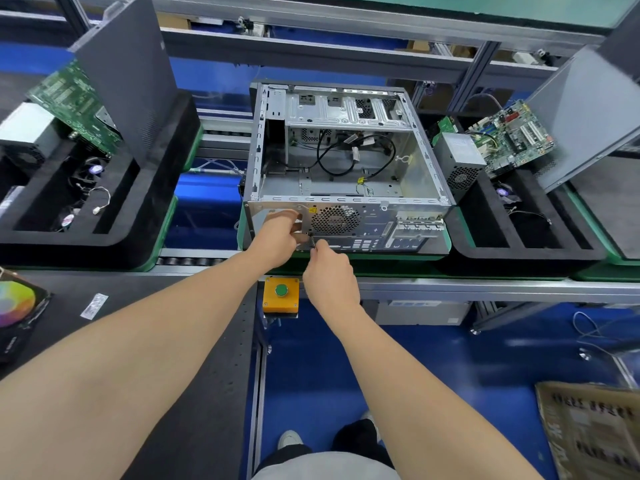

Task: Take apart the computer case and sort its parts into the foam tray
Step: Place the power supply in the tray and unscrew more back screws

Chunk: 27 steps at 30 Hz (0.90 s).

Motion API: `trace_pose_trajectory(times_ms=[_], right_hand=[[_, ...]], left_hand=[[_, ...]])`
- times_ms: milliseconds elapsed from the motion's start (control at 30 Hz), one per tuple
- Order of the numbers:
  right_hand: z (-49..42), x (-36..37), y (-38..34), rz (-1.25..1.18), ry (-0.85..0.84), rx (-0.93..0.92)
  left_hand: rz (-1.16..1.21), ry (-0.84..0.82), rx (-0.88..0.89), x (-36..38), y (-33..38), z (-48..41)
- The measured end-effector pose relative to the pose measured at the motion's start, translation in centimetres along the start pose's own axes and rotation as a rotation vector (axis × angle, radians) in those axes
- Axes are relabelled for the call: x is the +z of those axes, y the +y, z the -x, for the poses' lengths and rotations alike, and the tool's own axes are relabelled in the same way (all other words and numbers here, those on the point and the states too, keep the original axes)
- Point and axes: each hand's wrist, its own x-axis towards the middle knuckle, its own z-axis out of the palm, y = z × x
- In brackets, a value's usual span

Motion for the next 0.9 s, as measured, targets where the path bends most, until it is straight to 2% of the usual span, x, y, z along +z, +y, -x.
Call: trace_pose_trajectory(times_ms=[67,133,233,367,567,667,733,800,900], right_hand=[[0.2,0.4,0.0,0.167,0.073,-0.014],[0.4,0.5,0.1,0.087,0.114,0.002],[-0.1,-0.1,0.1,-0.294,0.032,0.109],[-0.9,-1.3,-0.2,-1.013,-0.314,0.519],[-0.2,-1.5,1.0,-1.639,-0.607,0.574],[0.7,-0.6,1.0,-2.042,-0.754,0.627],[1.1,-0.1,0.5,-2.242,-0.792,0.621],[1.1,0.3,0.0,-2.252,-0.747,0.613],[0.8,0.3,-0.3,-1.977,-0.622,0.608]], left_hand=[[0.001,-0.004,-0.015,0.0,0.1,0.0],[-0.009,-0.004,-0.030,0.0,0.2,0.1],[0.012,-0.016,-0.031,-0.1,0.3,0.3],[0.019,0.006,-0.025,-0.3,0.5,0.4],[-0.031,0.027,-0.004,-0.3,0.5,0.5],[-0.034,0.039,-0.010,-0.2,0.5,0.3],[-0.047,0.049,-0.013,-0.1,0.3,0.3],[-0.071,0.051,-0.007,-0.2,0.4,0.4],[-0.097,0.044,-0.002,-0.2,0.5,0.4]])
